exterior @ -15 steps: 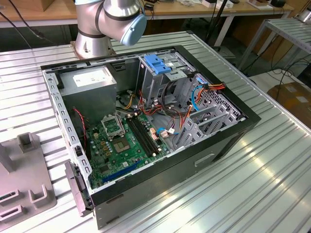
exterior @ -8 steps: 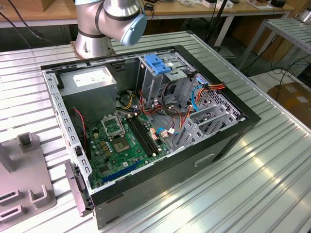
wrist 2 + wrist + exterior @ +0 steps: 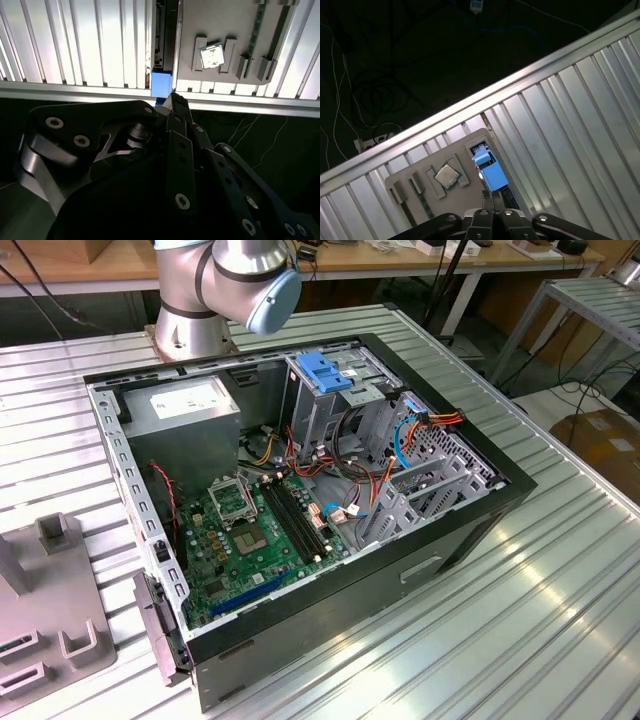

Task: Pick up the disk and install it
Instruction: 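Pick up the disk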

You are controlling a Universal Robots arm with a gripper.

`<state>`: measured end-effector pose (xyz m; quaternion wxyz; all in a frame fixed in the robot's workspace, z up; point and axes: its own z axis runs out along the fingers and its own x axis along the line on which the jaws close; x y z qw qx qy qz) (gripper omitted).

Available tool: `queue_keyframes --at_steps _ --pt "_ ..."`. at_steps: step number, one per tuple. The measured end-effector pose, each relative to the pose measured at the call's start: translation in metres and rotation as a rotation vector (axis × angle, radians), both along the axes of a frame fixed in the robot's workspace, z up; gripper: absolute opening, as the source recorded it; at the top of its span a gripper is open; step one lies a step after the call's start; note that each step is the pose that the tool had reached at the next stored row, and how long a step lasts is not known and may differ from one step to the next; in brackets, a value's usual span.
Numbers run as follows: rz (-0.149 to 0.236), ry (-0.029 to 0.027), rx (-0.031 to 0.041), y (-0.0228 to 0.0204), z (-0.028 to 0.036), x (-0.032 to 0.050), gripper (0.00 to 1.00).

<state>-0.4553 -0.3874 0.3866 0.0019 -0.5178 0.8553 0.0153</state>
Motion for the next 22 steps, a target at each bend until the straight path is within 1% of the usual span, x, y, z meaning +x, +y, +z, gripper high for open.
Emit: queue_keyframes --at_steps 3,5,6,8,9,10,11,12,15,16,17,19,20,22 --pt "0.040 -0.0003 -0.0001 0.0005 -0.0016 -0.0001 0.10" --pt "0.077 -0.0005 -0.0002 0.0005 -0.0028 -0.0001 0.10" --pt "0.107 -0.0012 -0.0002 0.0006 -0.0039 -0.0001 0.10" --pt "0.137 -0.0039 -0.0005 0.0006 -0.0049 -0.0001 0.10" --pt "0.153 -0.0232 -0.0056 0.0012 -0.0058 -0.0003 0.10" --pt "0.153 -0.0371 -0.0111 0.0020 -0.0063 -0.0003 0.10" --pt "0.156 -0.0454 -0.0147 0.0021 -0.0068 -0.0003 0.10" --pt "0.165 -0.0505 -0.0170 0.0021 -0.0076 -0.0002 0.10" --pt "0.209 -0.0512 -0.0162 0.0022 -0.0089 -0.0003 0.10" --pt "0.228 -0.0514 -0.0157 0.0022 -0.0095 -0.0003 0.10" --pt "0.257 -0.0516 -0.0150 0.0022 -0.0103 -0.0004 0.10" --pt "0.295 -0.0520 -0.0140 0.0022 -0.0114 -0.0003 0.10" --pt "0.312 -0.0522 -0.0137 0.0022 -0.0118 -0.0003 0.10" --pt "0.333 -0.0528 -0.0133 0.0022 -0.0127 -0.0003 0.10"
